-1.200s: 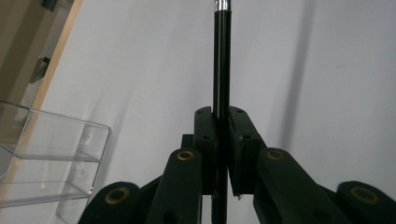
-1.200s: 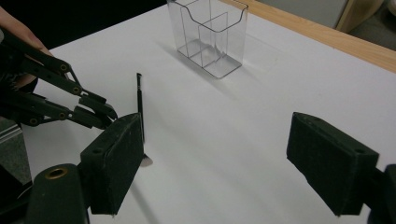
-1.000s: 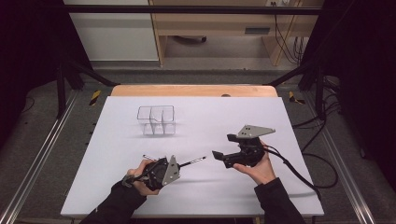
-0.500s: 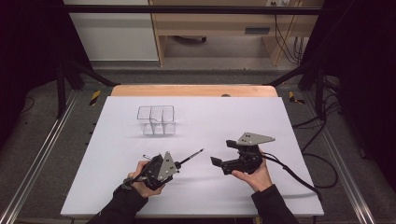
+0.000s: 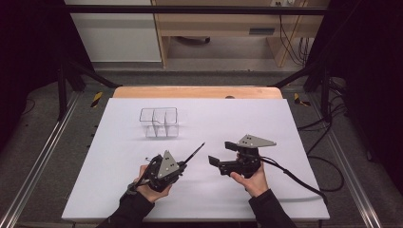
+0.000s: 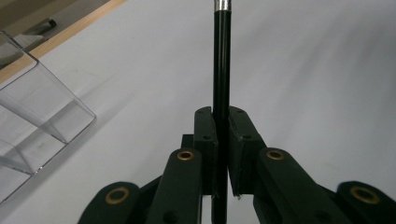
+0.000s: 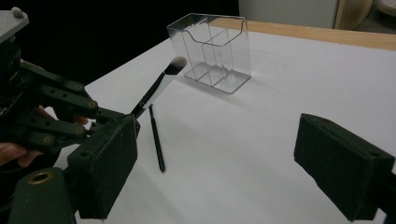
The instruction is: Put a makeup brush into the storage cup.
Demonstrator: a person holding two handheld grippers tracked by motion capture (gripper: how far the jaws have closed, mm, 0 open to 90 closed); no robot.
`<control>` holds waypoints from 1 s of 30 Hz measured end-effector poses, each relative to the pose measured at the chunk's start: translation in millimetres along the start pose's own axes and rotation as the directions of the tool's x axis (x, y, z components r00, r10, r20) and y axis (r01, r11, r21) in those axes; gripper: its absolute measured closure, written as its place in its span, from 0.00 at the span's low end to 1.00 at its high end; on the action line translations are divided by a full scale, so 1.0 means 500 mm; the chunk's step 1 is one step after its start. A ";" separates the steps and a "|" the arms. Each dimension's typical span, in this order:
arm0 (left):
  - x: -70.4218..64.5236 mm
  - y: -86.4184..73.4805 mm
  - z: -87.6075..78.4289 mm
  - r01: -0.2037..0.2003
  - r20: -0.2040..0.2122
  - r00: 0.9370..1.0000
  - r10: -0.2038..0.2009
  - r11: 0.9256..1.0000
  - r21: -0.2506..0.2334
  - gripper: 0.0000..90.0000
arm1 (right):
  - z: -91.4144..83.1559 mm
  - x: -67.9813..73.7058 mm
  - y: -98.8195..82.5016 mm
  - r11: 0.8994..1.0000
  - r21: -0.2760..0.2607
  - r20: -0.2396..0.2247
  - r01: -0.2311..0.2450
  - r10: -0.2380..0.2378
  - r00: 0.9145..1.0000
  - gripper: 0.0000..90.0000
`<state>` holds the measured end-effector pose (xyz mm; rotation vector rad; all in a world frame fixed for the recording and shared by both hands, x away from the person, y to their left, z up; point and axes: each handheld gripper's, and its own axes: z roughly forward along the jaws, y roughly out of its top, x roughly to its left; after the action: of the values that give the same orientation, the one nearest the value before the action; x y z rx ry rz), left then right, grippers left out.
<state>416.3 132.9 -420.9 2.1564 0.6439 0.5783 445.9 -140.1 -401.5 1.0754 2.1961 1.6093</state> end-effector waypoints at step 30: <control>-0.026 0.023 0.036 0.127 -0.027 0.991 -0.129 0.990 -0.067 0.92 | 0.056 0.019 0.009 0.985 -0.092 -0.033 -0.144 0.141 0.989 0.41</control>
<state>420.0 108.2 -424.6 2.0321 0.7637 0.5573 456.7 -112.4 -405.8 1.2148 2.0783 1.7770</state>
